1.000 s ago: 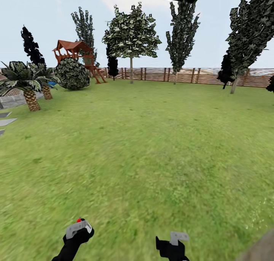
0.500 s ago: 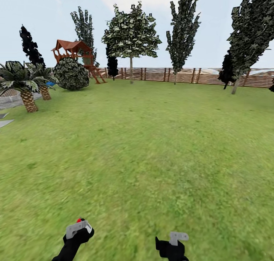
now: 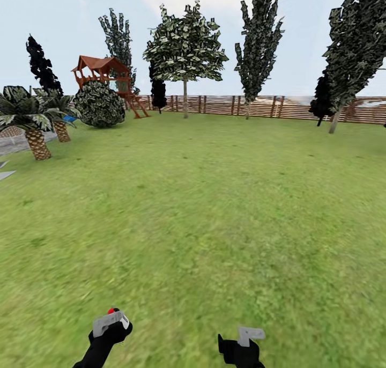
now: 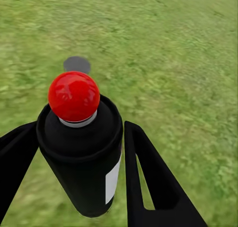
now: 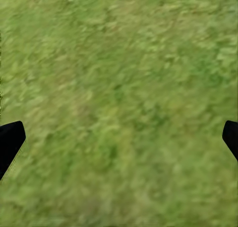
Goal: In the garden, pick up the pesticide atomizer on the floor and spray pesticide onto both trees until each tree trunk is fully covered.
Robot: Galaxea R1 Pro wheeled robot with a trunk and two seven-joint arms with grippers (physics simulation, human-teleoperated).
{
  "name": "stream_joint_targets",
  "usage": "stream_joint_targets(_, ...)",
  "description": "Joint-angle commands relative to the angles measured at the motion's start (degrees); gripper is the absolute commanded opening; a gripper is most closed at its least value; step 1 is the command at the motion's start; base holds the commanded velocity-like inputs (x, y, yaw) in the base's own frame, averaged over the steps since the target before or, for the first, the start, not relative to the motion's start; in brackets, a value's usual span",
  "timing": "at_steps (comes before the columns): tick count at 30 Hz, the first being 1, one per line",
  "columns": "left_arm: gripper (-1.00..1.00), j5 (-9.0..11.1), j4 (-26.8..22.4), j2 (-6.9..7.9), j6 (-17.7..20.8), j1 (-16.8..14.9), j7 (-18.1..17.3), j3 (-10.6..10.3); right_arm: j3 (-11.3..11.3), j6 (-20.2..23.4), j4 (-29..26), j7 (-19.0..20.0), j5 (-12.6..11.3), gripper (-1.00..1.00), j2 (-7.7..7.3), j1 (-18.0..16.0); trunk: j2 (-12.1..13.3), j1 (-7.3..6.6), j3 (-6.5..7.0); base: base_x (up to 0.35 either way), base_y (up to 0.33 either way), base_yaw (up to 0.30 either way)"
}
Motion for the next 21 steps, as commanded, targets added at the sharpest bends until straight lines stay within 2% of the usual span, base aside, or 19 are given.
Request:
stream_joint_targets(1,-1.0,0.2,-0.1,0.1,-0.4,-0.1,0.6,-0.4,0.2,-0.1,-0.1,-0.5,-0.3,1.0,-0.01,-0.1,-0.1,0.07,-0.13,0.339,0.093,0.0)
stream_joint_targets(6,-1.0,0.2,0.0,0.1,-0.4,-0.1,0.5,-0.4,-0.1,-4.8,1.0,-0.5,-0.3,1.0,-0.18,-0.1,-0.1,0.07,-0.13,0.339,0.099,0.0)
stream_joint_targets(10,-1.0,0.2,0.0,0.04,-0.4,-0.1,0.5,-0.5,-1.4,-6.2,1.3,-0.7,-0.5,1.0,-0.37,-0.1,-0.1,0.07,-0.13,0.339,0.102,0.0)
stream_joint_targets(12,-1.0,0.2,0.0,0.02,-0.4,-0.1,0.5,-0.5,-5.0,-6.6,1.8,-0.7,-0.5,1.0,-0.46,-0.2,-0.1,0.07,-0.13,0.339,0.102,0.0)
stream_joint_targets(15,-1.0,0.1,0.2,0.01,-0.4,-0.1,0.5,-0.5,-12.3,-6.9,3.1,-0.6,-0.5,1.0,-0.52,-0.2,-0.1,0.07,-0.13,0.339,0.102,0.0)
stream_joint_targets(16,-1.0,0.1,0.9,0.01,-0.4,-0.1,0.4,-0.5,-13.6,-7.0,3.3,-0.6,-0.4,1.0,-0.48,-0.2,-0.1,0.07,-0.13,0.339,0.102,0.0)
stream_joint_targets(19,-1.0,0.0,3.3,-0.06,-0.4,-0.2,0.3,-0.6,-15.3,-11.1,4.4,-0.6,-0.3,1.0,-0.61,-0.2,-0.1,0.07,-0.13,0.339,0.102,0.0)
stream_joint_targets(21,-1.0,-0.1,4.5,-0.74,-0.4,-0.2,0.1,-0.6,-15.7,-16.7,7.2,-0.6,-0.2,1.0,-0.7,-0.2,-0.1,0.07,-0.13,0.339,0.102,0.0)
